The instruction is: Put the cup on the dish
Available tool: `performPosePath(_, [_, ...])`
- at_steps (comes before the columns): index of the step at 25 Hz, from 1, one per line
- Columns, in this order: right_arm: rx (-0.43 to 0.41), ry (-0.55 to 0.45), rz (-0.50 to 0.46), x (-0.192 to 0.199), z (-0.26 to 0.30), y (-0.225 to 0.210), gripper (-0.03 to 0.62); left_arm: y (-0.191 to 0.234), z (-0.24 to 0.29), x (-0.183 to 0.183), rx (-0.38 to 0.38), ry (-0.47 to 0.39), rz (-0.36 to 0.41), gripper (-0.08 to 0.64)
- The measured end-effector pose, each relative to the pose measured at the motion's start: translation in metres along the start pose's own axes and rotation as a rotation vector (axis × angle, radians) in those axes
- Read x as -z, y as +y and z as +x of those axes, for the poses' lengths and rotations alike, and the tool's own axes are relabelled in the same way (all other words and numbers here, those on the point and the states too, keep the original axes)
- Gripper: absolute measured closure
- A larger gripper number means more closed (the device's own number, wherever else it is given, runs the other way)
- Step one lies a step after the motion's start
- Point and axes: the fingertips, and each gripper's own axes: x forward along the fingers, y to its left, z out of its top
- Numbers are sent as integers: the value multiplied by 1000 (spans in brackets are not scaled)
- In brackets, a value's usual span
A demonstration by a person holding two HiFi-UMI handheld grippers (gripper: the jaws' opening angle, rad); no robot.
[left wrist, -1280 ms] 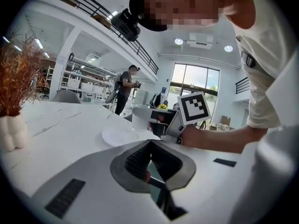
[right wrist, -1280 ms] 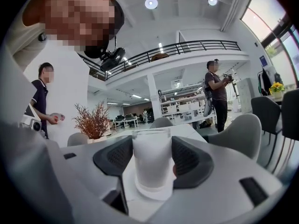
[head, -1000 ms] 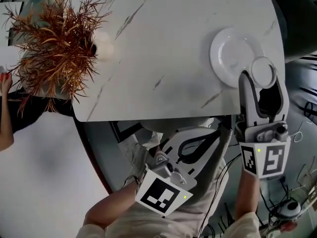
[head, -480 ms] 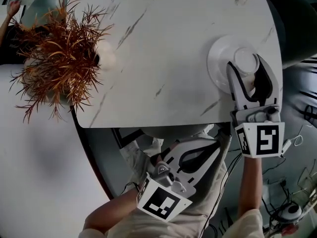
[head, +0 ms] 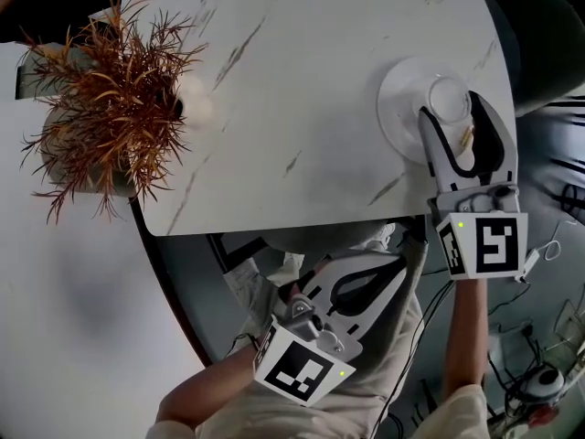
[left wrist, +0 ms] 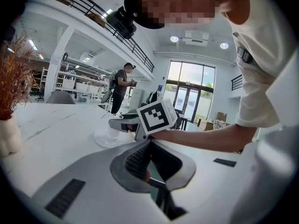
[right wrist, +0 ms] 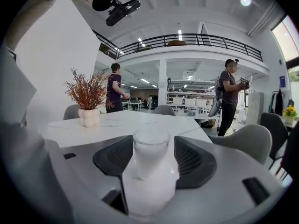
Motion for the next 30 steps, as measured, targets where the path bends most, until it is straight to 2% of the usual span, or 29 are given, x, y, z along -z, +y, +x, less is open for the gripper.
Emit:
performPosePath(7, [24,-1,22,-15,-21,8,331,-12,-9,-10,26,15,9,555])
performPosePath(18, [80,-3,81,-66,-84,42,330,-34,-49,-46,96,17,8,555])
performPosePath(26, [69,-17,97,-105,-114,75,330,-43,-91,-74,71,-16,27,555])
performPosePath(30, [61,-6,111,-121,-133,92,330,-57,-112,-81,86,-17,7,555])
